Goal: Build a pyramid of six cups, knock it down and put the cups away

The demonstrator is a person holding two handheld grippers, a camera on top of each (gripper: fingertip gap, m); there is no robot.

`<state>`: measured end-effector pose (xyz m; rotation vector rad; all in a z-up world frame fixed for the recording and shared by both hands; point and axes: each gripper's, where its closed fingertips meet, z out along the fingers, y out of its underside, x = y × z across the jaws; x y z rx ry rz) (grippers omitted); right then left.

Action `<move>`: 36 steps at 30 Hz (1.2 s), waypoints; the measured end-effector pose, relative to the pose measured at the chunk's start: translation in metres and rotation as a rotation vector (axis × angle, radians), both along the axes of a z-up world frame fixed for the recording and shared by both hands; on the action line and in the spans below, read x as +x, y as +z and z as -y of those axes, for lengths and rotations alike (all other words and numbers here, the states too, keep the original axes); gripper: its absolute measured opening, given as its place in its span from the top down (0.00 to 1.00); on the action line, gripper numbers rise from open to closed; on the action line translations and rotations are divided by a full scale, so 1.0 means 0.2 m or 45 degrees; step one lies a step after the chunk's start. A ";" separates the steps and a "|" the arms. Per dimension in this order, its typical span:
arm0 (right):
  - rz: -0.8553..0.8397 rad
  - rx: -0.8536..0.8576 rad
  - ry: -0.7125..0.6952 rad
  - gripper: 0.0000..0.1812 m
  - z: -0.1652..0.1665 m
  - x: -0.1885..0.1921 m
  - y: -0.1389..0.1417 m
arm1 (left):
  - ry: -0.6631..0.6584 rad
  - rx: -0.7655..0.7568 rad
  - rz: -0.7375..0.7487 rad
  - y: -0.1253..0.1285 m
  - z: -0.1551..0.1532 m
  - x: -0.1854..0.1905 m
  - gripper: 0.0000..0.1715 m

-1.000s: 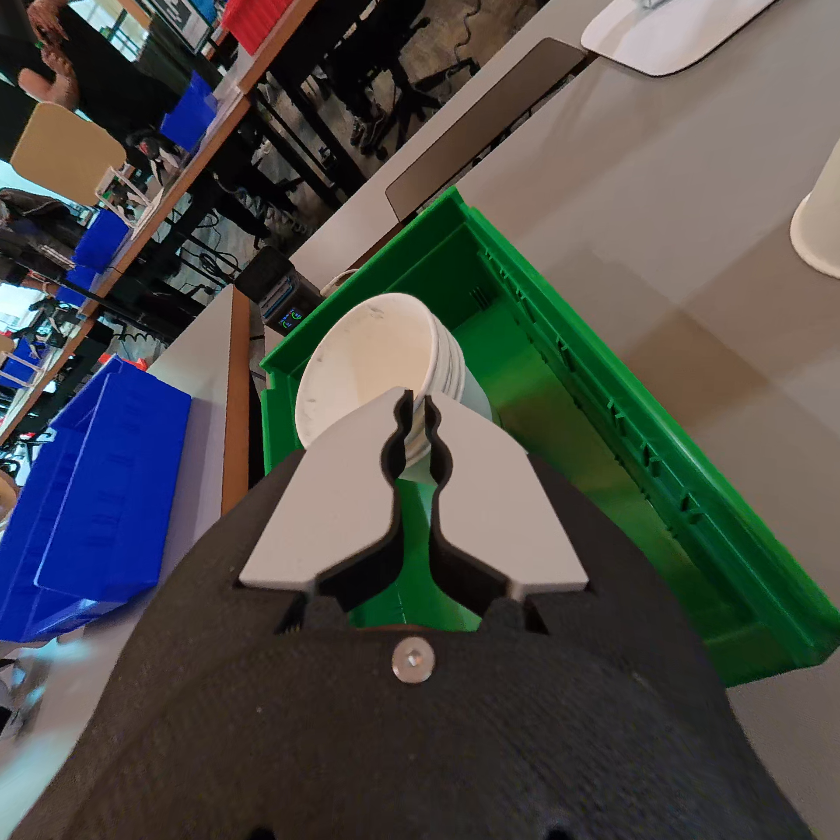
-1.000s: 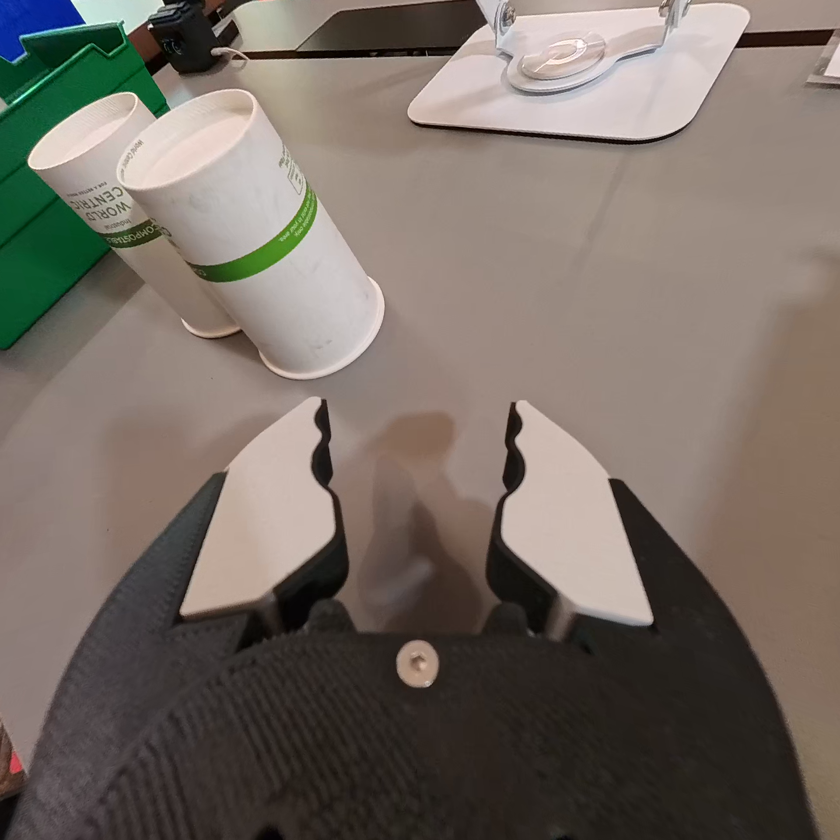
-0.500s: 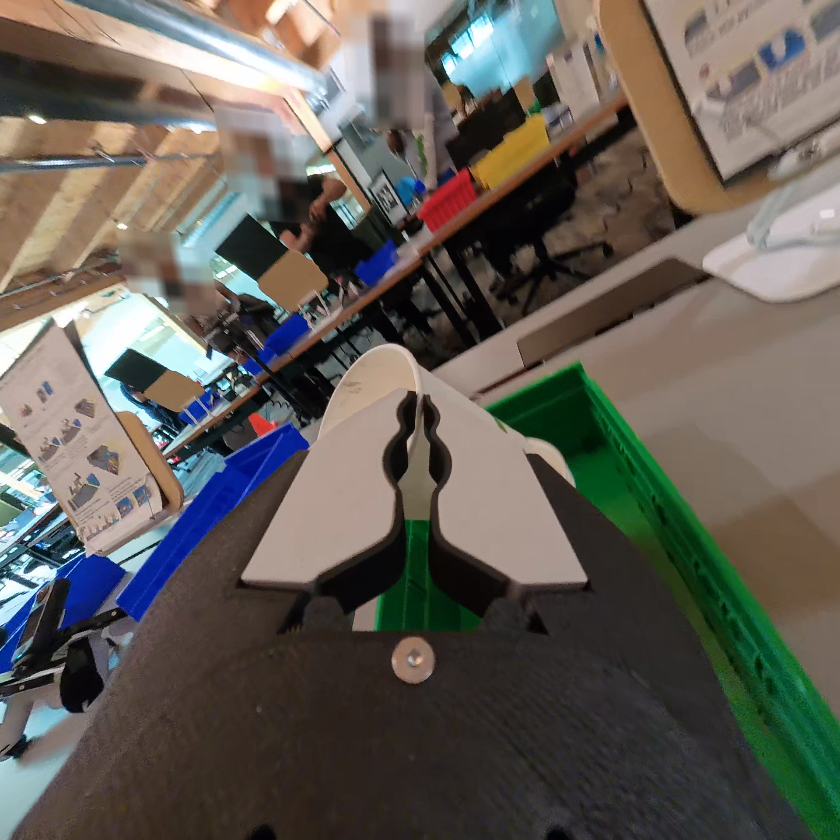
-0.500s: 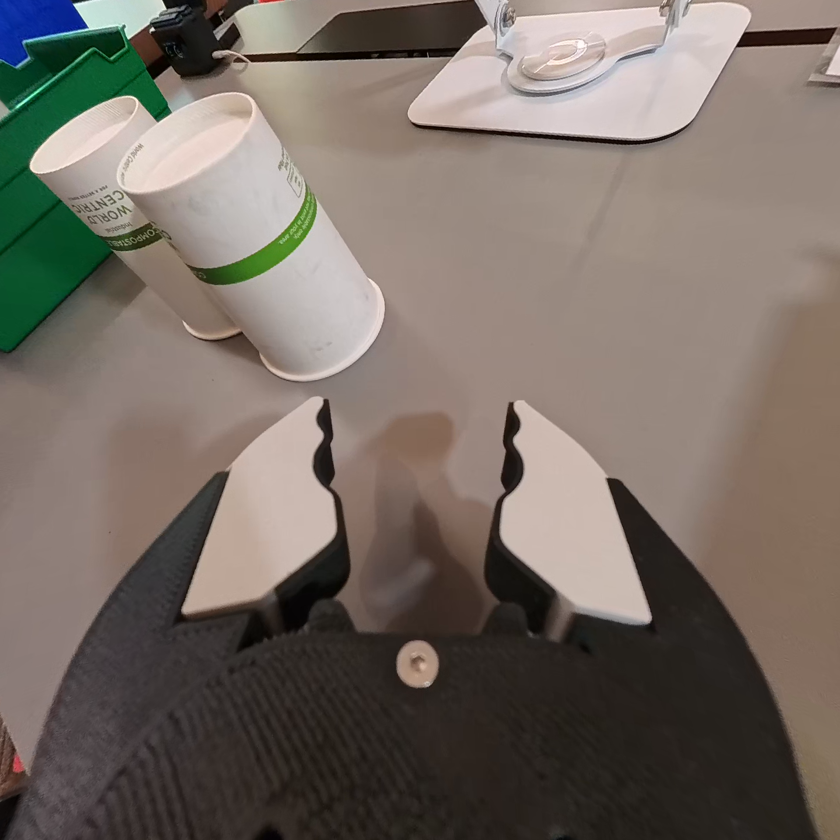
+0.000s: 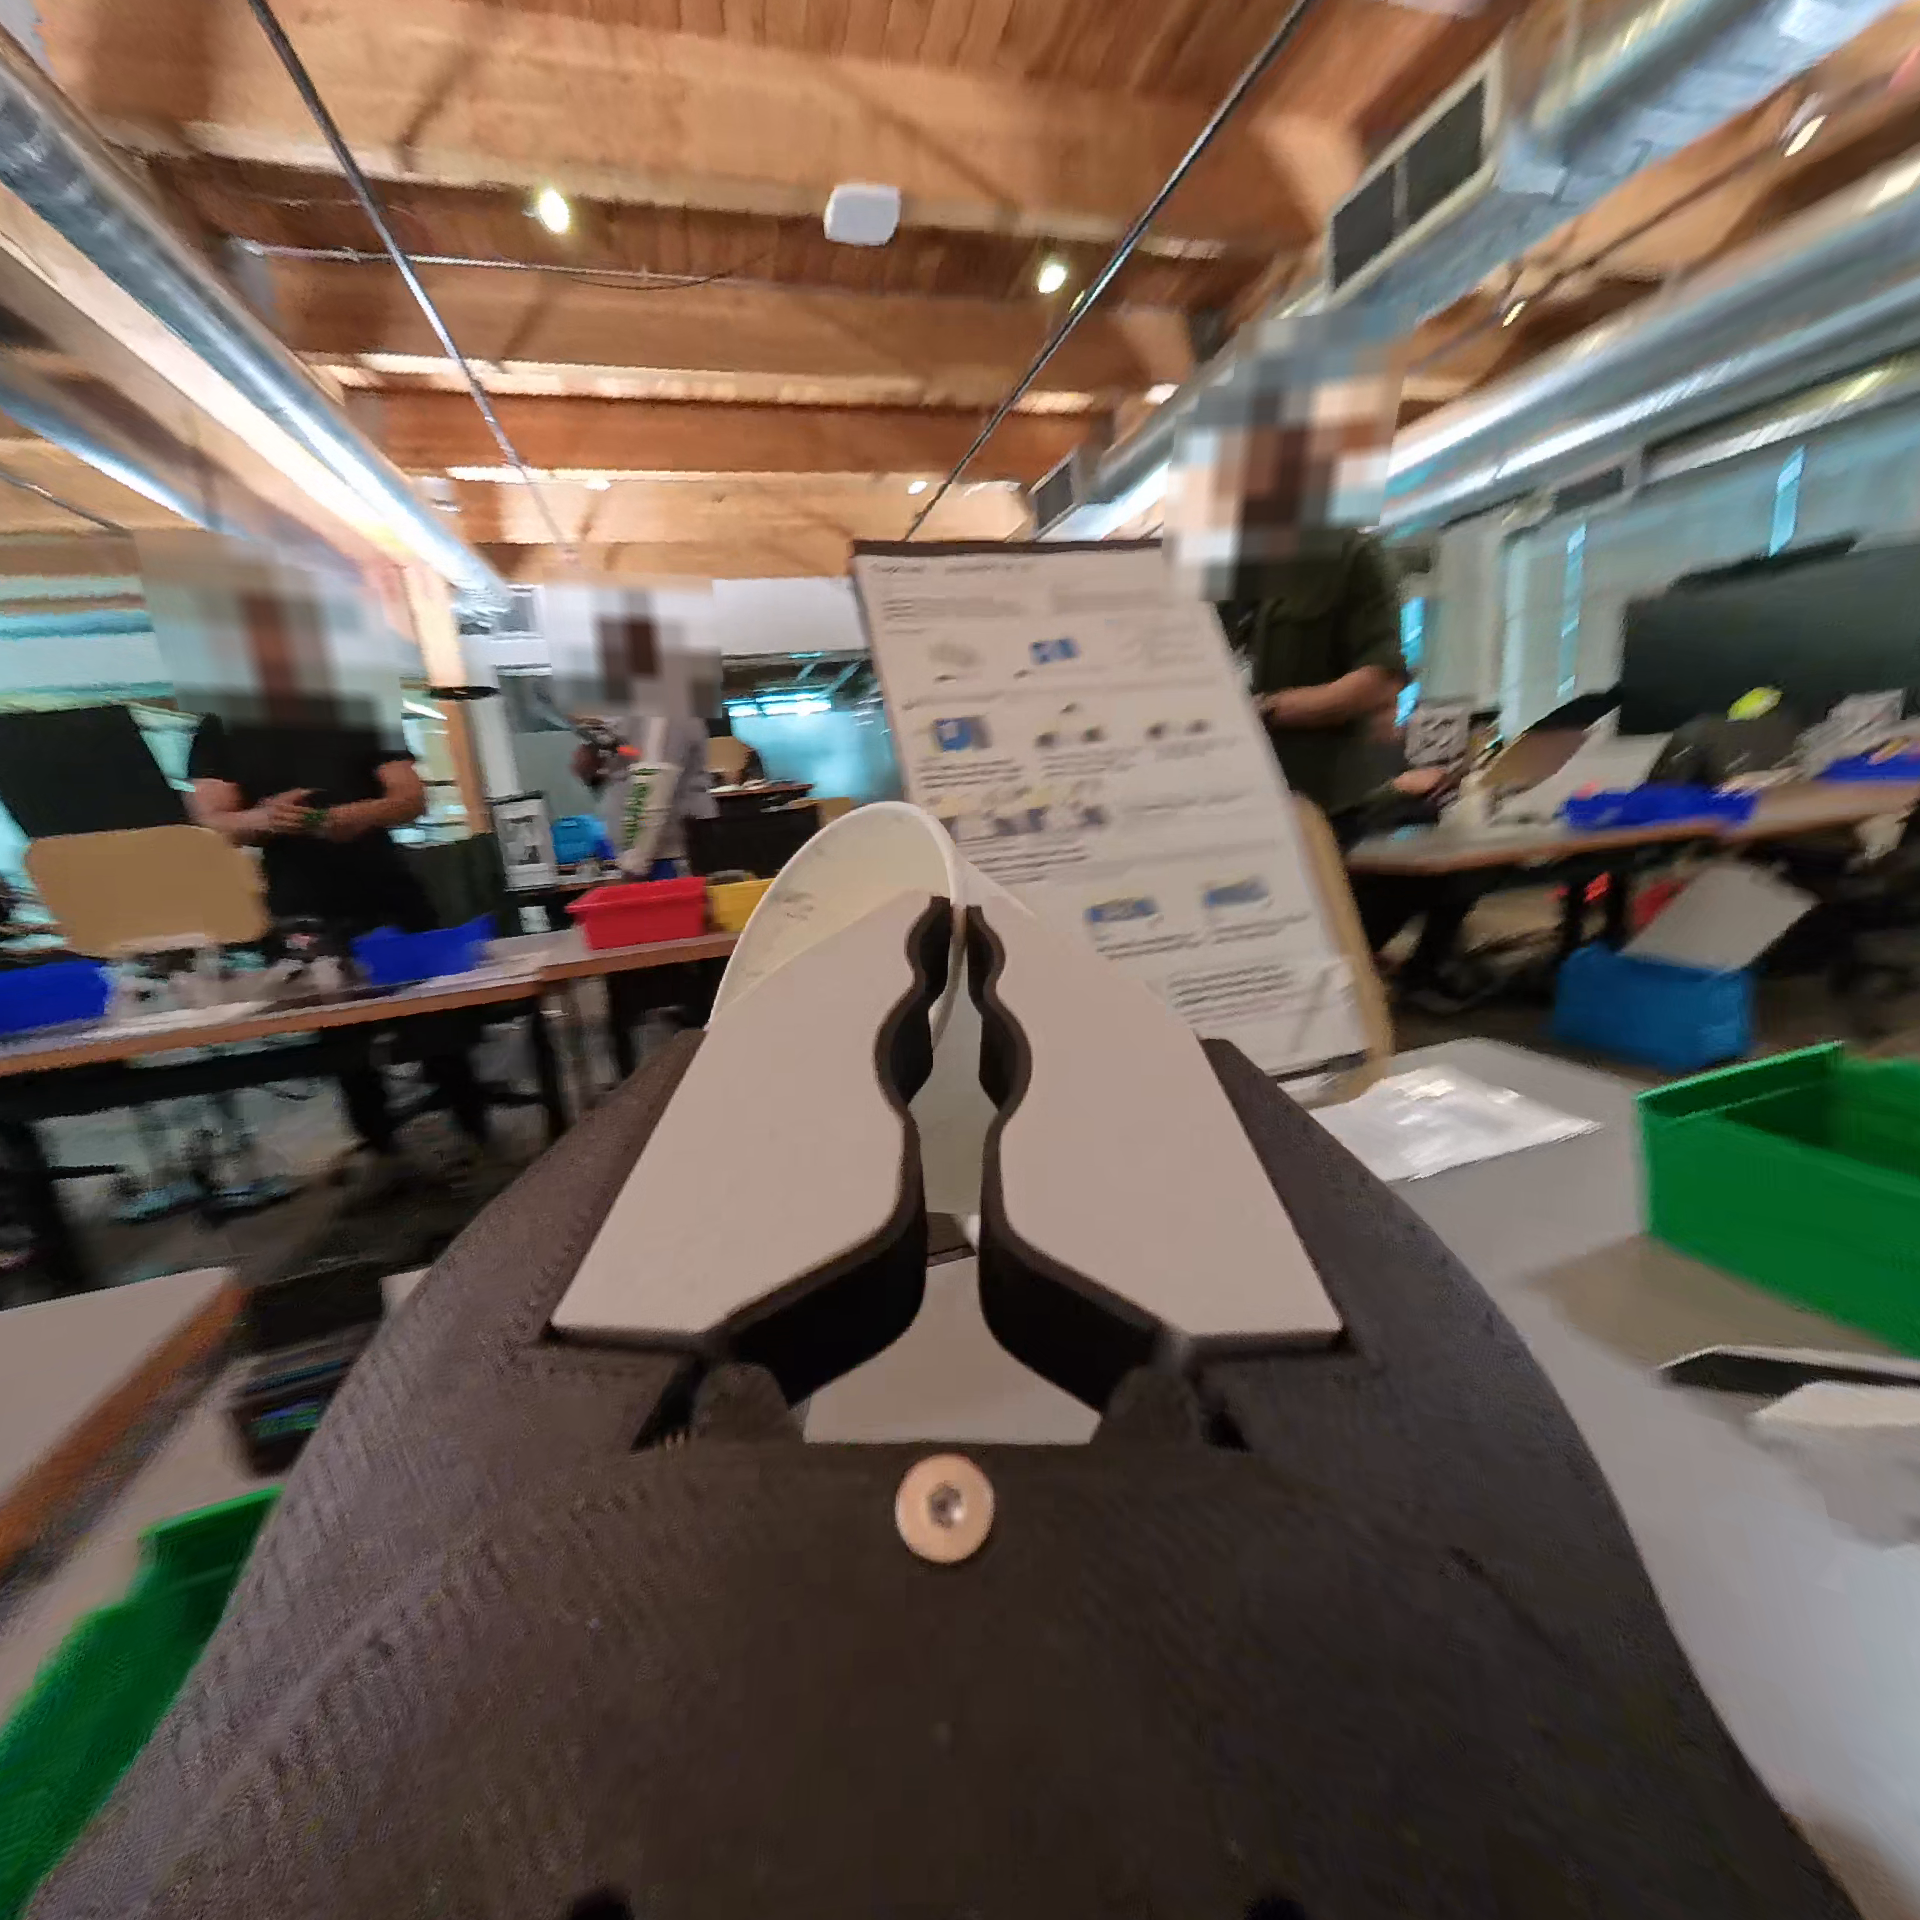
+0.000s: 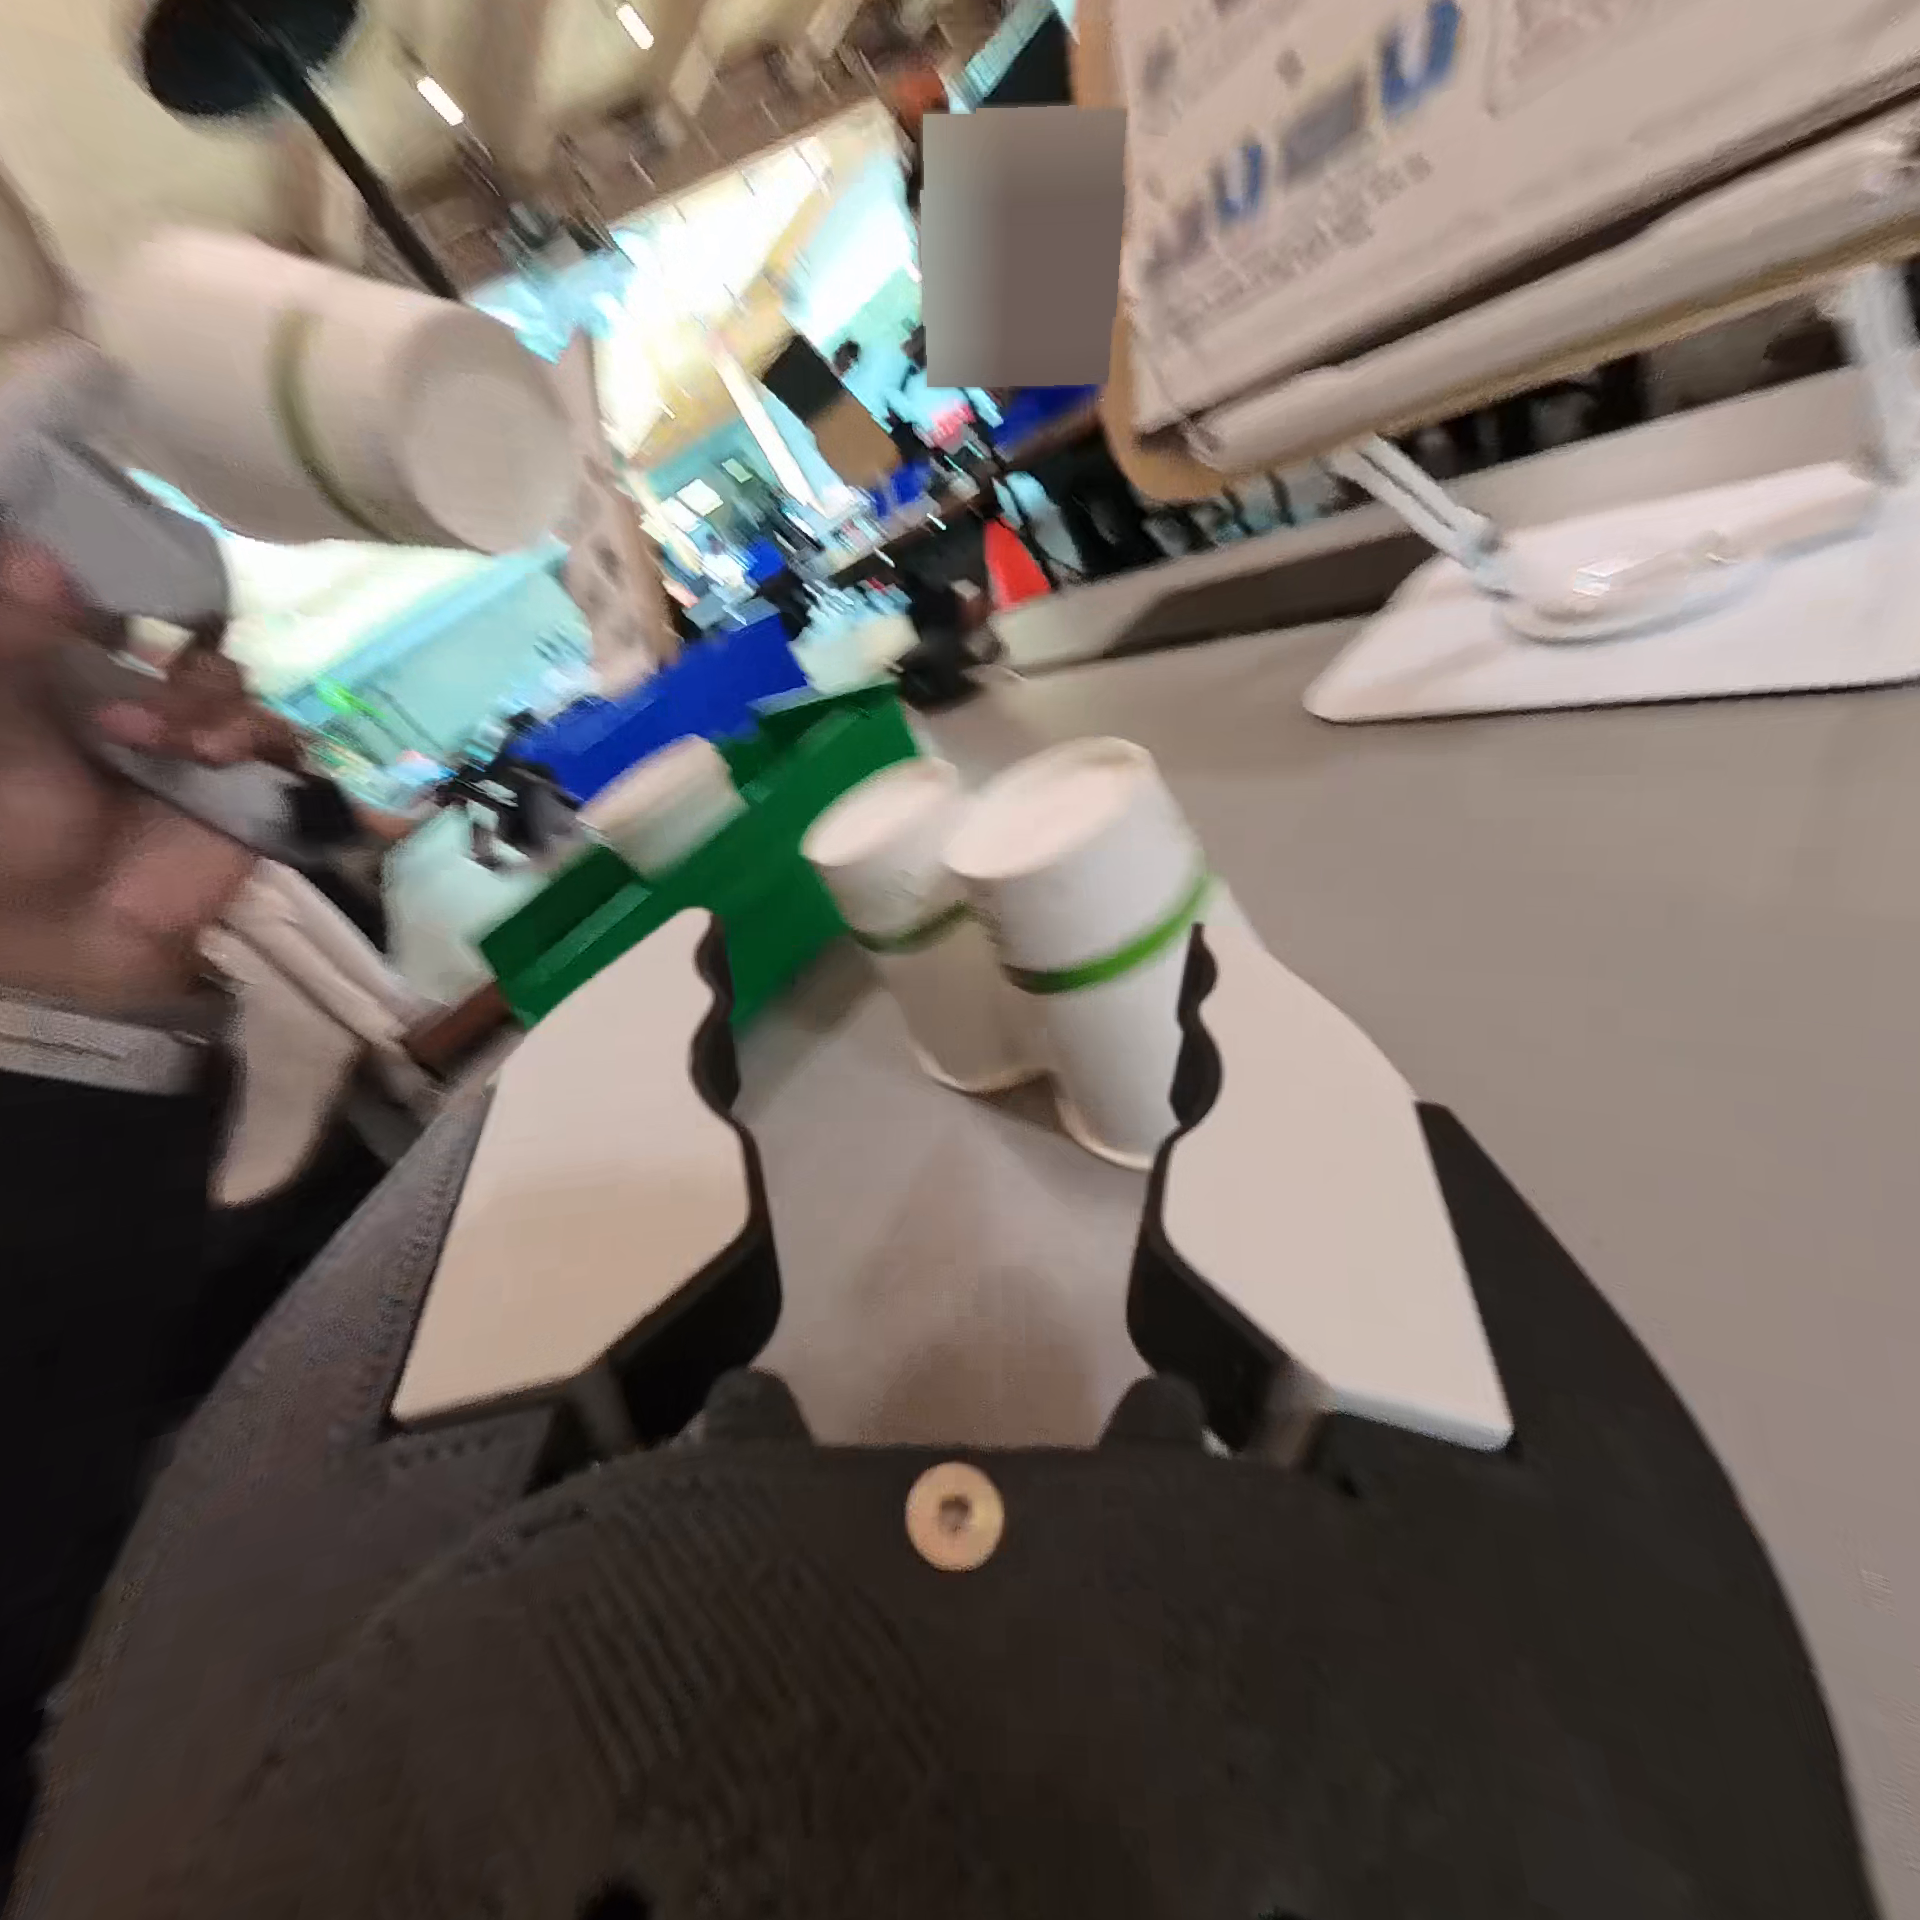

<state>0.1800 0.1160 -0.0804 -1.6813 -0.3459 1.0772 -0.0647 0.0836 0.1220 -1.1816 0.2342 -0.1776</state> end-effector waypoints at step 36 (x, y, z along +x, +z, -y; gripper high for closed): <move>0.189 0.291 -0.346 0.55 -0.19 0.34 0.05 | -0.575 -0.646 0.056 -1.11 0.07 1.13 0.94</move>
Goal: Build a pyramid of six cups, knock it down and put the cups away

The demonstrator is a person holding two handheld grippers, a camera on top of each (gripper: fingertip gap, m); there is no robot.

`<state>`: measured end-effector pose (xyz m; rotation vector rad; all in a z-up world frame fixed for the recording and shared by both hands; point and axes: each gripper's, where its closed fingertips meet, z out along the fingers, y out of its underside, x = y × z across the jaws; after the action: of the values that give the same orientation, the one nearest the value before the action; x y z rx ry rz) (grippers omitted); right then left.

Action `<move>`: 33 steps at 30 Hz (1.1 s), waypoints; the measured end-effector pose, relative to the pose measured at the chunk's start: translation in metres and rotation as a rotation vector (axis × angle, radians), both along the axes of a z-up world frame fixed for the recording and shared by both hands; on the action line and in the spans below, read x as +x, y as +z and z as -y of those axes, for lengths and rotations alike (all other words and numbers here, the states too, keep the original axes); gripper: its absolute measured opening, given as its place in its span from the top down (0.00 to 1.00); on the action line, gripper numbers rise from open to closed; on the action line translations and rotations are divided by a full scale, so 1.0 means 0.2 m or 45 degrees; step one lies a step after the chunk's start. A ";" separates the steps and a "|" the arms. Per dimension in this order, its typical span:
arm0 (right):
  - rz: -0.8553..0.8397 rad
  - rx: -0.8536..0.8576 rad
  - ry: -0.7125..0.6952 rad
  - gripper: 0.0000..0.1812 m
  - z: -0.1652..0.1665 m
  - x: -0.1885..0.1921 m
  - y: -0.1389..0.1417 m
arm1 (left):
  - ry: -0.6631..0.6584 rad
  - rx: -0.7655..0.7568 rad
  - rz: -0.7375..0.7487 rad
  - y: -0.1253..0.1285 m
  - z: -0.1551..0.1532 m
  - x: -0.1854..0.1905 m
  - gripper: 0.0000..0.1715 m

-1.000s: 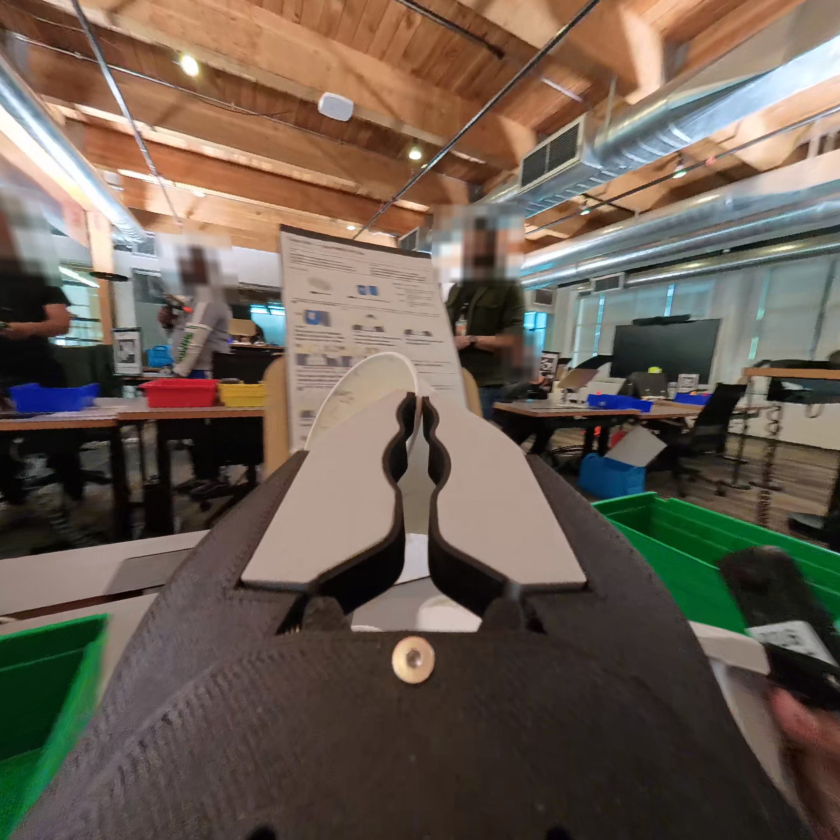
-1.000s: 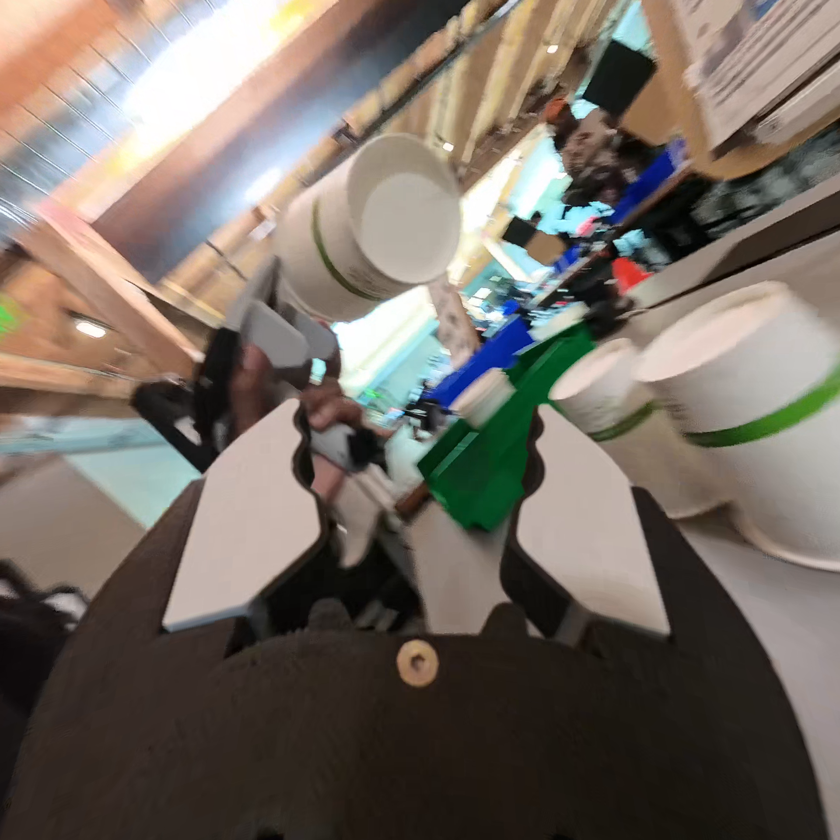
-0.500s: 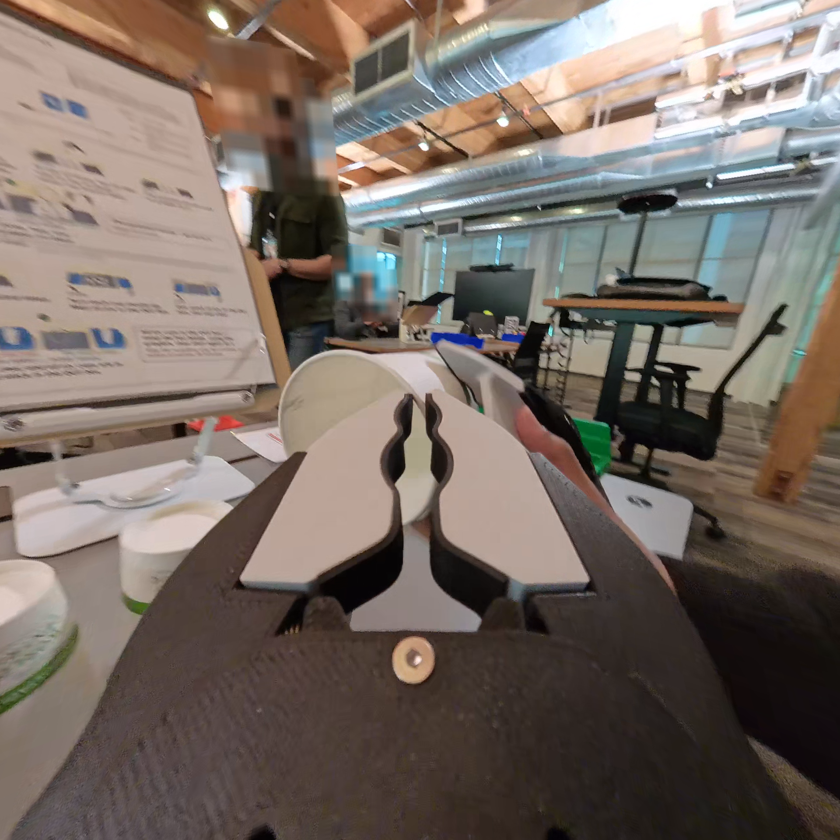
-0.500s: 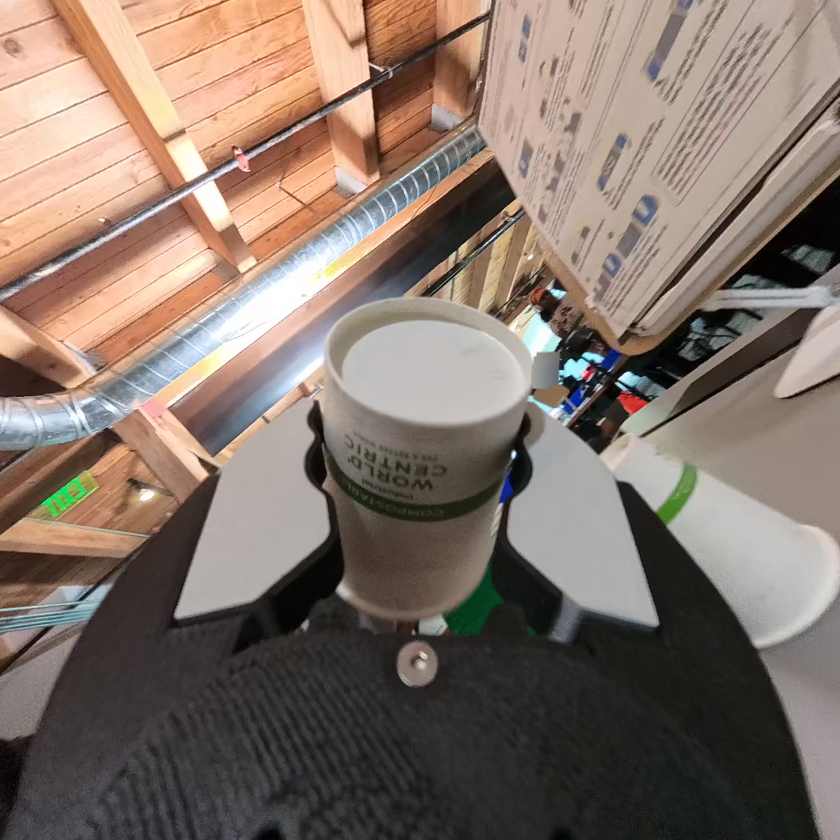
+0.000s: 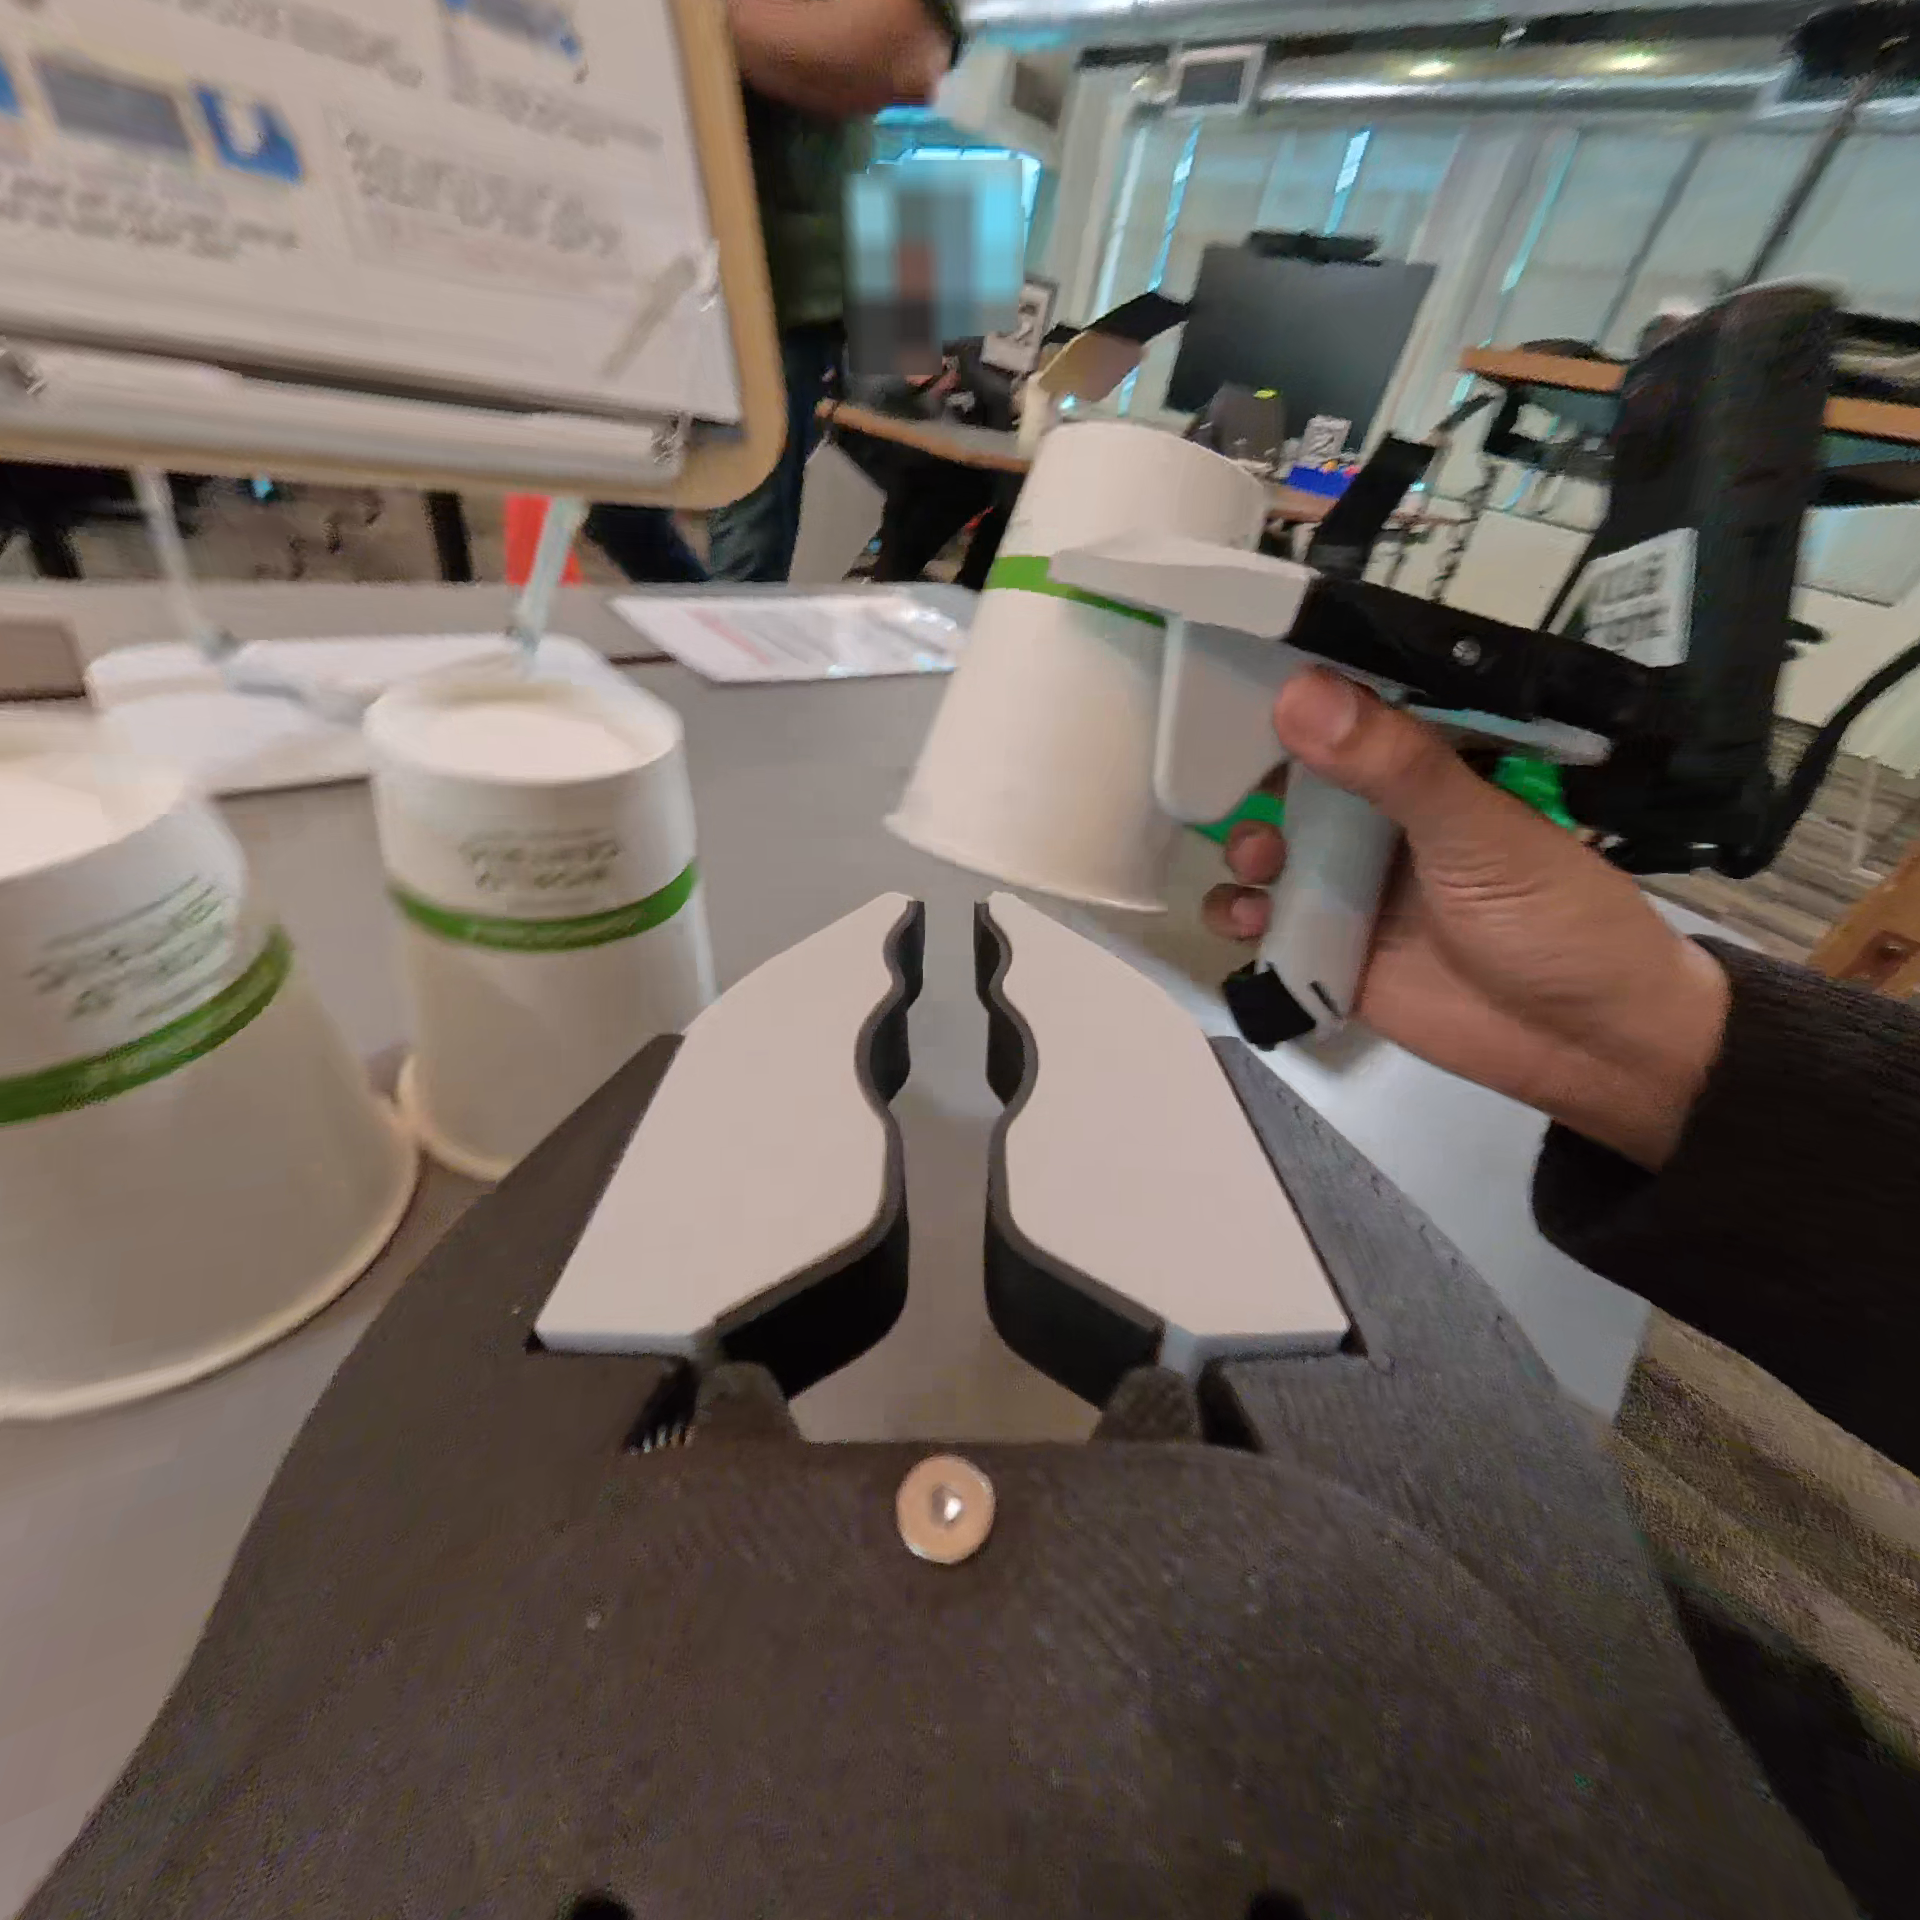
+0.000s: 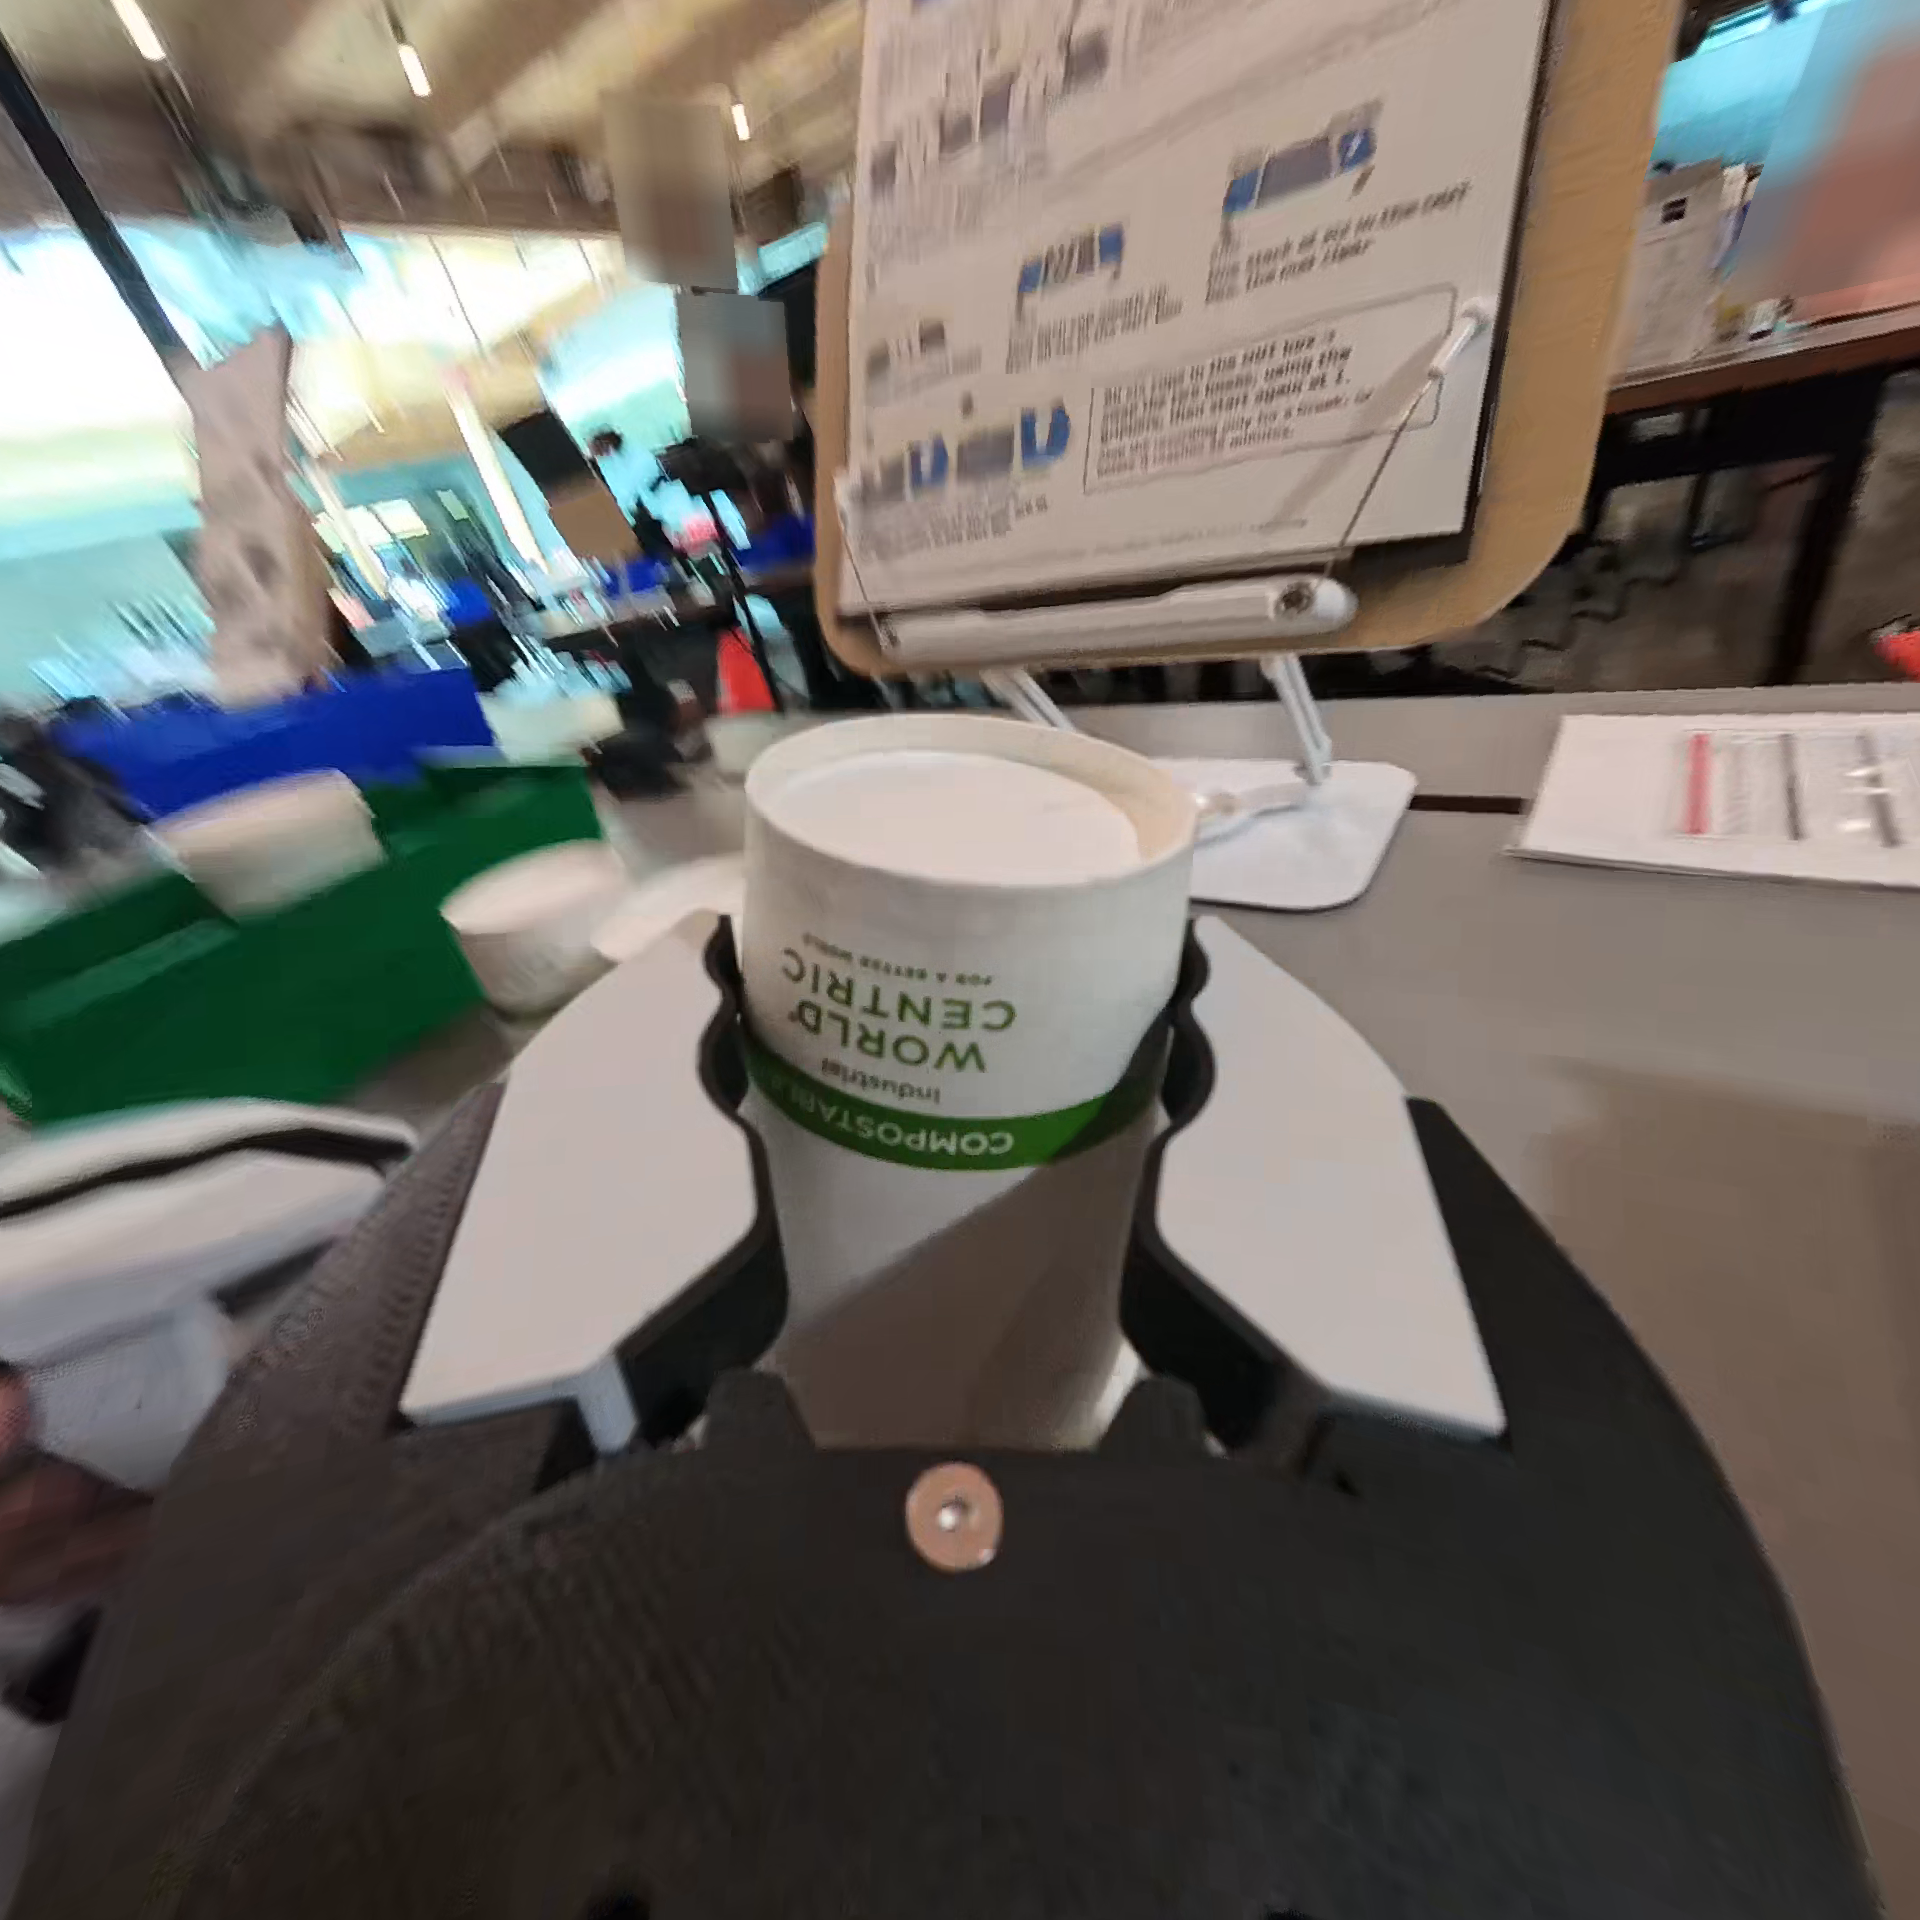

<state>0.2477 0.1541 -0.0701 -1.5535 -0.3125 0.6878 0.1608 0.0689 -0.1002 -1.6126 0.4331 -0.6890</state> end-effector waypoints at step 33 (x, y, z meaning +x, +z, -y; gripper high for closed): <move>0.554 -0.427 0.005 0.58 -0.08 -0.03 -0.48 | 0.298 -0.085 -0.029 -0.10 -0.17 -0.35 0.78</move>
<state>0.2414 0.1698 -0.1654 -2.0243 -0.5442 0.4105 0.0905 0.1032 -0.1200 -1.7031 0.2344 -0.5121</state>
